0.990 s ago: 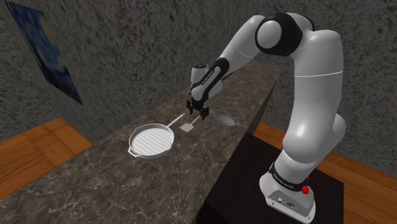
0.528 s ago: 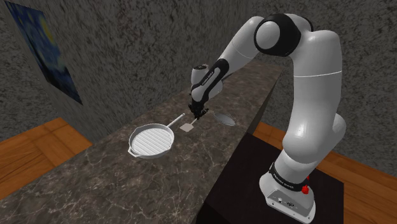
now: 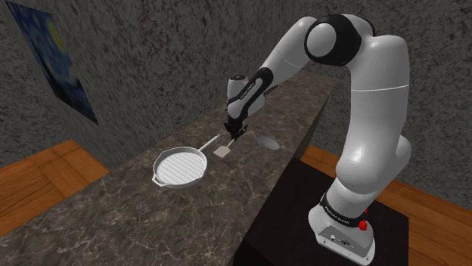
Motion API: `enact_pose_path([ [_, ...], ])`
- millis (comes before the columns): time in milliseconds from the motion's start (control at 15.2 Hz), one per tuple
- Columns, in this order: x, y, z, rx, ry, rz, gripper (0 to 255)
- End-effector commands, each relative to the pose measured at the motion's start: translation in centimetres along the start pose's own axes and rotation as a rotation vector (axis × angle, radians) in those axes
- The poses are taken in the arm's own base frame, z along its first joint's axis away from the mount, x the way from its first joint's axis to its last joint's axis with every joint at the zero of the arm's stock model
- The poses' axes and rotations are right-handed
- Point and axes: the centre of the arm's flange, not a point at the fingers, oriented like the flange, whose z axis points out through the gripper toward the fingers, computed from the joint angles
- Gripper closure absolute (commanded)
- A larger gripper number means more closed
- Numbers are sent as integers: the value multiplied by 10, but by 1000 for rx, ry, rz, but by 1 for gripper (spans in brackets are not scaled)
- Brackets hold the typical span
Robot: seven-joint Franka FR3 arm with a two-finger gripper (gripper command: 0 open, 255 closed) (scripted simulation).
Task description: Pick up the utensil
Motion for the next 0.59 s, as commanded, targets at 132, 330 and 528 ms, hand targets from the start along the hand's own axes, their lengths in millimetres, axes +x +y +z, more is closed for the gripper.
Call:
enact_pose_path([
  [132, 2, 1, -21, 0, 0, 0, 255],
  [330, 3, 1, -36, 0, 0, 0, 255],
  [528, 4, 1, -52, 0, 0, 0, 255],
])
